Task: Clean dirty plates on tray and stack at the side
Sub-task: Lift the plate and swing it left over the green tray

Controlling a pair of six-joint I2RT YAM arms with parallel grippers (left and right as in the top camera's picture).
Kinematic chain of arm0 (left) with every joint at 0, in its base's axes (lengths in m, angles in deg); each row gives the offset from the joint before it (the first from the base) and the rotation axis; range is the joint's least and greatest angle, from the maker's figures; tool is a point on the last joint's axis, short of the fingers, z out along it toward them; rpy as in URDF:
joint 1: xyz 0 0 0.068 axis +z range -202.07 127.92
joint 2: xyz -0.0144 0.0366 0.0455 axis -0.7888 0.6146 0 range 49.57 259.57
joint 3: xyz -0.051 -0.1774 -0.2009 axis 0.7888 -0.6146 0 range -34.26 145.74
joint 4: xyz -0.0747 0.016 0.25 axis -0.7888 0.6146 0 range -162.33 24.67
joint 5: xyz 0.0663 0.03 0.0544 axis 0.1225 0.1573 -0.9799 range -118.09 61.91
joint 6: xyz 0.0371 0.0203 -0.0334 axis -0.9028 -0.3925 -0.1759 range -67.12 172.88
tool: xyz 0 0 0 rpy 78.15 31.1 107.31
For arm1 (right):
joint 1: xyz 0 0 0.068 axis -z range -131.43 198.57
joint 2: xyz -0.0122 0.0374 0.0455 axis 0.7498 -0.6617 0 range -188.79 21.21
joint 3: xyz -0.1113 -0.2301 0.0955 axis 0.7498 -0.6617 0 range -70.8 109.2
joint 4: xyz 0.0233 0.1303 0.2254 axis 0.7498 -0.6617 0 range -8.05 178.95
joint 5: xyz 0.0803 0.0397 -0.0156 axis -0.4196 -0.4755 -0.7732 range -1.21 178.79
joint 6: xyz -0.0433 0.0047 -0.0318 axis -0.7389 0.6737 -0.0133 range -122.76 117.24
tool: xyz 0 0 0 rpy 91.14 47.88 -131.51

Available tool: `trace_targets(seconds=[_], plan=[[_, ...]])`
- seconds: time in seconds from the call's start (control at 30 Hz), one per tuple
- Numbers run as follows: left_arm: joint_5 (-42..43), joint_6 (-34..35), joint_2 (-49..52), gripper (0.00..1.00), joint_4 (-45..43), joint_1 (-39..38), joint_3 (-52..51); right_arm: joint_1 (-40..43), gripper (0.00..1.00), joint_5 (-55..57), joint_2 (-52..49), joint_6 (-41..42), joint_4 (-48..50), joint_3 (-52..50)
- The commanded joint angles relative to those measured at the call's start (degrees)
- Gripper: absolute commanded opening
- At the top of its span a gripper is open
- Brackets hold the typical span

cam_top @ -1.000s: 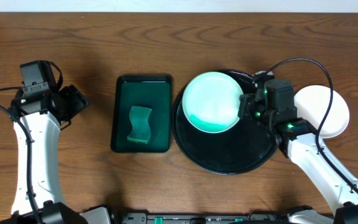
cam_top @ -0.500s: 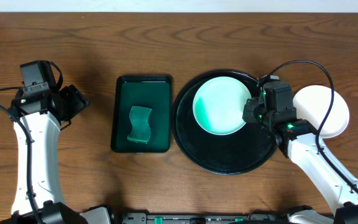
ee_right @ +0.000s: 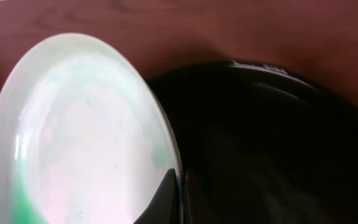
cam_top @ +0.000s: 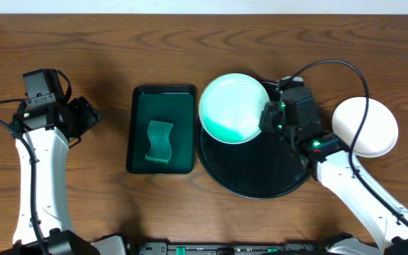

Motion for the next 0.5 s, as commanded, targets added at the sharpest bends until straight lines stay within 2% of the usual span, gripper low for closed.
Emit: trace_targets(seconds=[0.0, 0.4, 0.47], plan=[[-0.31, 0.07, -0.20, 0.80, 0.15, 0.24, 0.85, -4.94, 0.01, 7.19, -0.13, 1.97, 2.69, 1.25], [-0.33, 0.09, -0.22, 0.80, 0.15, 0.24, 0.85, -17.09, 0.01, 19.41, -10.95, 1.77, 18.88, 2.32], [-0.31, 0.09, -0.22, 0.80, 0.15, 0.24, 0.85, -19.21, 0.01, 22.60, -13.81, -2.14, 22.77, 3.65]])
